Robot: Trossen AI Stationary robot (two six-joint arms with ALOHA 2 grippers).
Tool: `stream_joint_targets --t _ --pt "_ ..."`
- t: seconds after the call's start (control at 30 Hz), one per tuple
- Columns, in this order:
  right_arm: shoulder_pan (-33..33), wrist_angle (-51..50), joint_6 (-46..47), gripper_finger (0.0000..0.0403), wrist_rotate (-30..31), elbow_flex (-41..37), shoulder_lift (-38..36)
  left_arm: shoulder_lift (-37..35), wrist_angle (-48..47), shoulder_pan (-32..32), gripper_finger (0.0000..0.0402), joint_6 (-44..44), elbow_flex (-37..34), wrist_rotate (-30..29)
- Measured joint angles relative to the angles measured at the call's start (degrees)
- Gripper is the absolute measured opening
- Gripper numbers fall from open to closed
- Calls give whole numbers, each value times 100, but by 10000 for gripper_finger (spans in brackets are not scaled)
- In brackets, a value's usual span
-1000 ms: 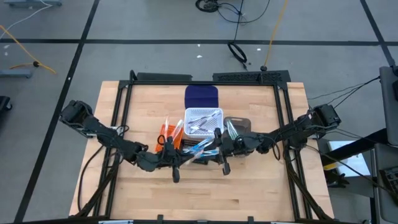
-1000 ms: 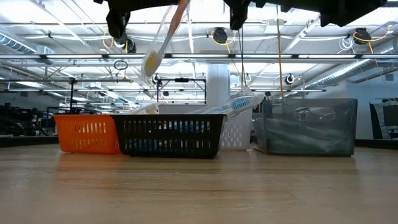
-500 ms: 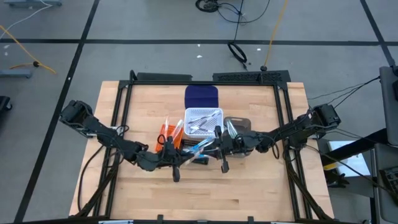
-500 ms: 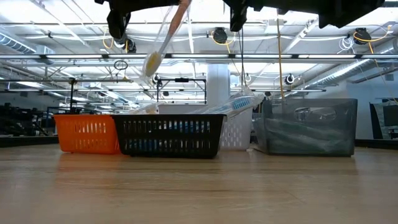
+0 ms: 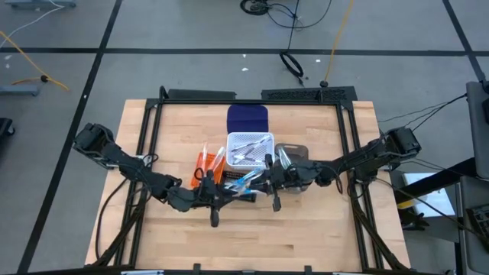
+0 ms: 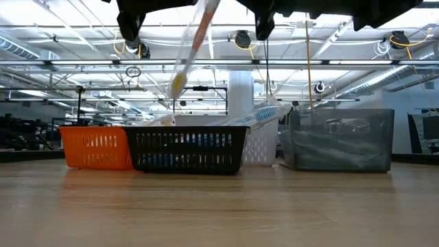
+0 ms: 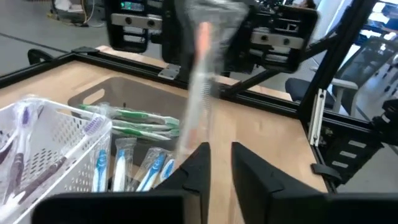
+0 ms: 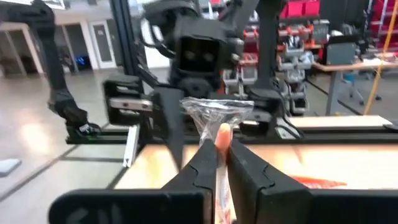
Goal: Pick & Place Toothbrushes
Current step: Put the orange toothbrush into the orange basket
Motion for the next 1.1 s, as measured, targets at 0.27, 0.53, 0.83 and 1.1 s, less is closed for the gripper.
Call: stream_joint_targets --t 0.27,0.53,0.83,1.1 --pt "-216 -1180 270 12 0 144 -619 0 -28 -84 123 162 0 7" --pt "-413 -4054 234 12 18 1758 -772 0 -189 35 138 260 0 -51" --pt "-995 -5934 135 12 481 3188 -416 -2 -448 260 138 262 0 -464" --pt "-1283 -5906 200 12 -13 3191 -348 -7 -466 576 136 341 0 -1748"
